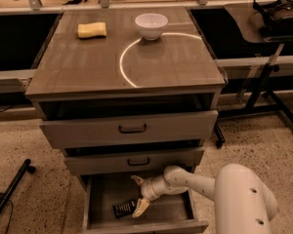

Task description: Pick rxbar chocolate from bottom drawer and place on counter

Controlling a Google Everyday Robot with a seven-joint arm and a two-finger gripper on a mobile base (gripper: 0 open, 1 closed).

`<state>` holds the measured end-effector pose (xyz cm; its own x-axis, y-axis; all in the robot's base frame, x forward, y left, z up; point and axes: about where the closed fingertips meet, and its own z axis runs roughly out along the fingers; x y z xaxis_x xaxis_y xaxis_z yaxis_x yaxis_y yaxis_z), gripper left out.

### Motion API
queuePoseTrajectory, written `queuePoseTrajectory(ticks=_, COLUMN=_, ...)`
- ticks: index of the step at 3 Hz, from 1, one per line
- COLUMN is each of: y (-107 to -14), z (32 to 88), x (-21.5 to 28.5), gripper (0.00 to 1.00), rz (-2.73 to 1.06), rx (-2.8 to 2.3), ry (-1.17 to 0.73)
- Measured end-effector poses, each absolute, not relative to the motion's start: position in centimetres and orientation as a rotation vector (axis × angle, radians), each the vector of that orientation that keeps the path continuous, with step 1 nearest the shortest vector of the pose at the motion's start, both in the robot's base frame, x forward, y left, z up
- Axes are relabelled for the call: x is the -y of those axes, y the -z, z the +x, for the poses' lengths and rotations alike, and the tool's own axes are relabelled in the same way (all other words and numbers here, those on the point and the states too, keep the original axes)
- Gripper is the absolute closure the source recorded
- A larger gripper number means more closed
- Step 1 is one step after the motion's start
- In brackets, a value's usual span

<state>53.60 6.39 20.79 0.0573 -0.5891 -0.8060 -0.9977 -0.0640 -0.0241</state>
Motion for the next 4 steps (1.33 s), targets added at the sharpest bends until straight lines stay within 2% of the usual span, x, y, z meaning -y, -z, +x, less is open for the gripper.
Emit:
queuePoseTrajectory(ticks=1, y=-16.3, z=53.7, x=-8.3, gripper=0.00, rz=-1.748, rx=-1.595, ry=-0.806)
queuePoseTrajectory(ticks=4, y=-14.0, z=53.3, x=-10.3, gripper=0.00, rz=-1.800, rx=-1.554, ry=-0.795)
